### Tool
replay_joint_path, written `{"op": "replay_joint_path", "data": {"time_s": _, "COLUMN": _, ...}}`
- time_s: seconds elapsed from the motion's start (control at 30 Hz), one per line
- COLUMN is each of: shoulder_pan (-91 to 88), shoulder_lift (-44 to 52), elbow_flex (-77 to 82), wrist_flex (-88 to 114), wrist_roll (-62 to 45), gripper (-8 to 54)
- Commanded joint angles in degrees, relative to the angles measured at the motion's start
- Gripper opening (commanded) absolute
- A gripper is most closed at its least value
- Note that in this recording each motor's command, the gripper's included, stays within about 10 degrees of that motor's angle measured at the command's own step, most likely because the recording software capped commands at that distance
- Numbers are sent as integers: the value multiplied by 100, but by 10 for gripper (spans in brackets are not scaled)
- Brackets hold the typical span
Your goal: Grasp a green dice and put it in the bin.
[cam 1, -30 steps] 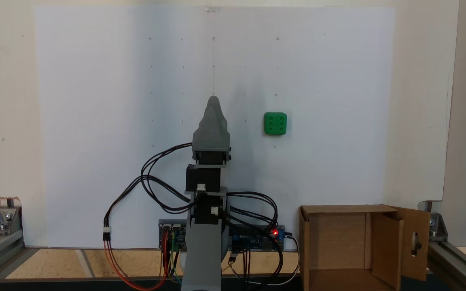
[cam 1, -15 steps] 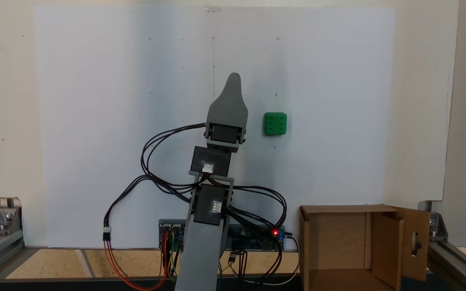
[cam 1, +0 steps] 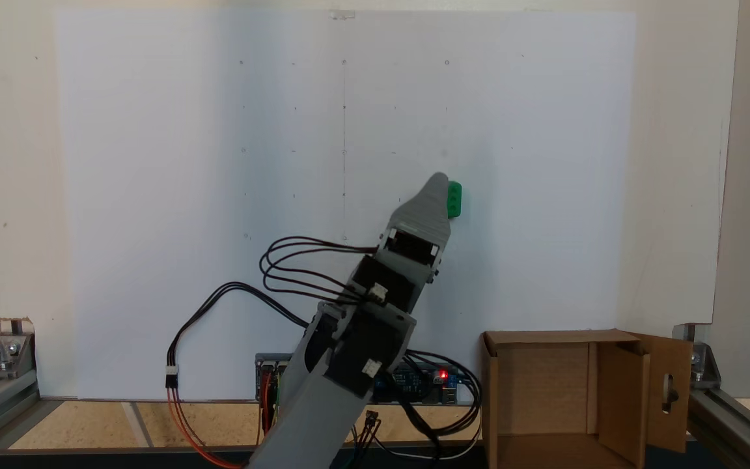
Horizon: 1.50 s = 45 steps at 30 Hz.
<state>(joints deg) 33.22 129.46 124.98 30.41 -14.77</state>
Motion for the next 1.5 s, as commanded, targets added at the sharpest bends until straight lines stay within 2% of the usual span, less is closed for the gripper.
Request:
{"op": "replay_joint_path", "data": {"time_s": 0.0, "shoulder_pan": 457, "shoulder_lift": 334, "elbow_flex": -519, "wrist_flex": 921, "wrist_roll": -947, "gripper": 472}}
{"op": "replay_joint_path", "data": {"time_s": 0.13, "shoulder_pan": 1046, "shoulder_lift": -352, "elbow_flex": -1020, "wrist_flex": 2415, "wrist_roll": -1853, "gripper": 477}}
{"op": "replay_joint_path", "data": {"time_s": 0.3, "shoulder_pan": 1116, "shoulder_lift": -1230, "elbow_flex": -1942, "wrist_flex": 3876, "wrist_roll": -2294, "gripper": 480}}
{"op": "replay_joint_path", "data": {"time_s": 0.67, "shoulder_pan": 817, "shoulder_lift": -3059, "elbow_flex": -3516, "wrist_flex": 3858, "wrist_roll": -2373, "gripper": 480}}
{"op": "replay_joint_path", "data": {"time_s": 1.17, "shoulder_pan": 747, "shoulder_lift": -4034, "elbow_flex": -3507, "wrist_flex": 2971, "wrist_roll": -2373, "gripper": 481}}
{"op": "replay_joint_path", "data": {"time_s": 1.47, "shoulder_pan": 747, "shoulder_lift": -4148, "elbow_flex": -2681, "wrist_flex": 2171, "wrist_roll": -2382, "gripper": 480}}
